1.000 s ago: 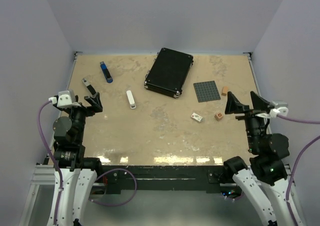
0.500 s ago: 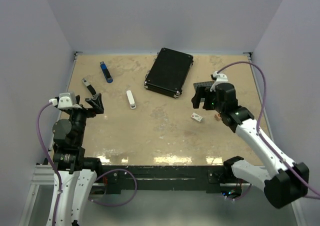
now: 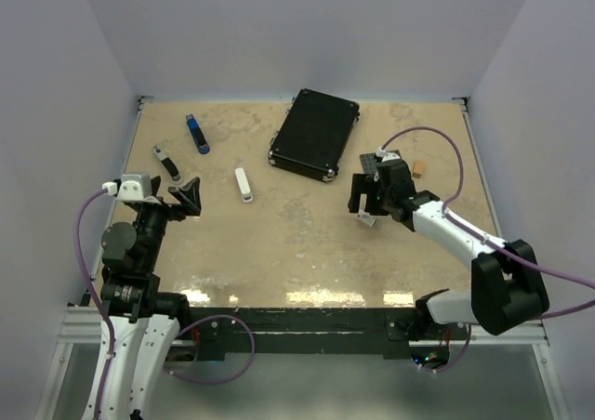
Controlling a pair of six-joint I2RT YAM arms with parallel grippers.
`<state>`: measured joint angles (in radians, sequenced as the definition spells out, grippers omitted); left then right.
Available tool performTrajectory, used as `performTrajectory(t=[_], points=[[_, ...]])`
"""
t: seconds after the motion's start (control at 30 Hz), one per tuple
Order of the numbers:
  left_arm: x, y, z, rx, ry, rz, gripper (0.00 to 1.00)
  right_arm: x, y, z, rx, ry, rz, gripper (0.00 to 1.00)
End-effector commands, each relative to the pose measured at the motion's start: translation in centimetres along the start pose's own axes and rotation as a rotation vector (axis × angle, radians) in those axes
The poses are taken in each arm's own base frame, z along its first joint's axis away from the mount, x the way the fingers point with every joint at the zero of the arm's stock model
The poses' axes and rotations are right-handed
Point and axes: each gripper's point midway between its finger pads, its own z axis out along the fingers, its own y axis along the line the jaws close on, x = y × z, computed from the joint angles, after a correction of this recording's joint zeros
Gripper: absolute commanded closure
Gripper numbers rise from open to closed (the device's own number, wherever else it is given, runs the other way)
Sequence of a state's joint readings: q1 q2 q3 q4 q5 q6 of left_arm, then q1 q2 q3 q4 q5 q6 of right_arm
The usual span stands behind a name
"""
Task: Load the staples into the stapler
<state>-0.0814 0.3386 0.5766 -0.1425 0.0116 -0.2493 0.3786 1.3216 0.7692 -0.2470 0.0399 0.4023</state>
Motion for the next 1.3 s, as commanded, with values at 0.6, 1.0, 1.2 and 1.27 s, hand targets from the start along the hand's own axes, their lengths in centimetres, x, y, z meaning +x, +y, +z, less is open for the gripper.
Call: performTrajectory(t=[0.6, 1.0, 1.2, 1.27], points=[[0.7, -2.7, 0.7, 0.153, 0.036, 0.021, 0.00, 2.1, -0.3, 3.2, -0.009, 0.065, -0.014, 0.01], [1.9, -3.3, 1.2, 0.192, 0.092, 0.018, 0.00, 3.3, 0.7, 2.0, -0.082, 0.084, -0.002, 0.02], [2.2, -3.5, 1.4, 0.202, 0.114, 0.016, 0.00, 4.1, 1.6, 1.9, -0.135, 0.108, 0.005, 0.01], [2.5, -3.5, 1.5, 0.205, 0.127, 0.014, 0.00, 4.4, 1.7, 1.8, -0.143, 0.115, 0.006, 0.02]])
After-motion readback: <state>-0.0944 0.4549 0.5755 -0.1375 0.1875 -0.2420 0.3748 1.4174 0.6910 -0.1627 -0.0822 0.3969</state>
